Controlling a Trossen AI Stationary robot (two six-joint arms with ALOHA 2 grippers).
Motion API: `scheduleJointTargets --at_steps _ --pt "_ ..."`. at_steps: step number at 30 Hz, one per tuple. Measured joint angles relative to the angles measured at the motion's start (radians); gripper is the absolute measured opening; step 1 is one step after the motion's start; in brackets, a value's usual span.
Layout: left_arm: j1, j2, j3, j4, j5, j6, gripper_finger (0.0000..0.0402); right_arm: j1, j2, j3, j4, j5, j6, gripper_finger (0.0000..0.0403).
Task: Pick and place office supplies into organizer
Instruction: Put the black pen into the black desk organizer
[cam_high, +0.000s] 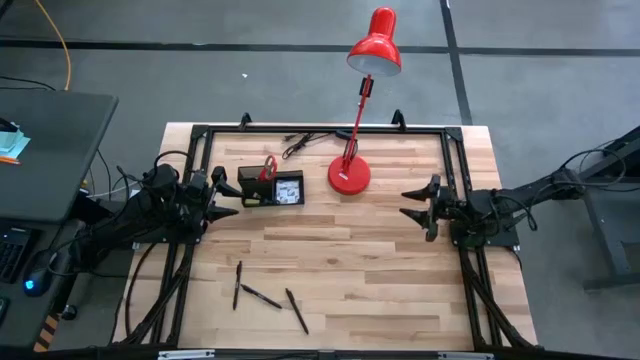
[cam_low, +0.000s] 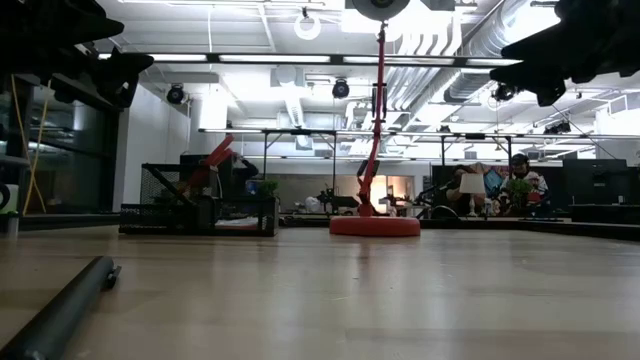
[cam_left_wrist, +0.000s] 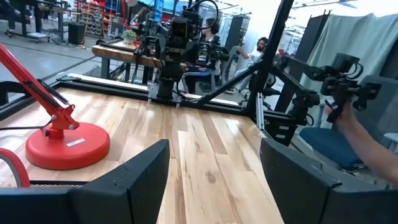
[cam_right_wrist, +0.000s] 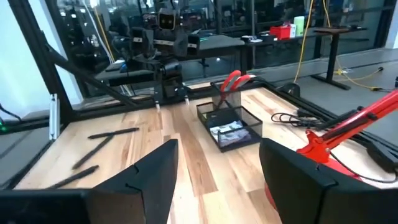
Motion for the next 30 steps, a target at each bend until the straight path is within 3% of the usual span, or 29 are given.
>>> scheduleJointTargets --at_steps 7,21,30 --pt "0.000 0.000 0.000 0.000 0.000 0.000 0.0239 0.002 -0.058 0.000 -0.013 -0.002 0.122 0.0220" --pt "0.000 0.000 0.000 0.001 -0.001 0.003 0.0239 0.002 -0.056 0.000 -0.020 -0.001 0.105 0.0220" --pt "0.000 0.000 0.000 0.018 -0.156 -0.024 0.0239 0.002 -0.056 0.000 -0.020 0.001 0.105 0.0218"
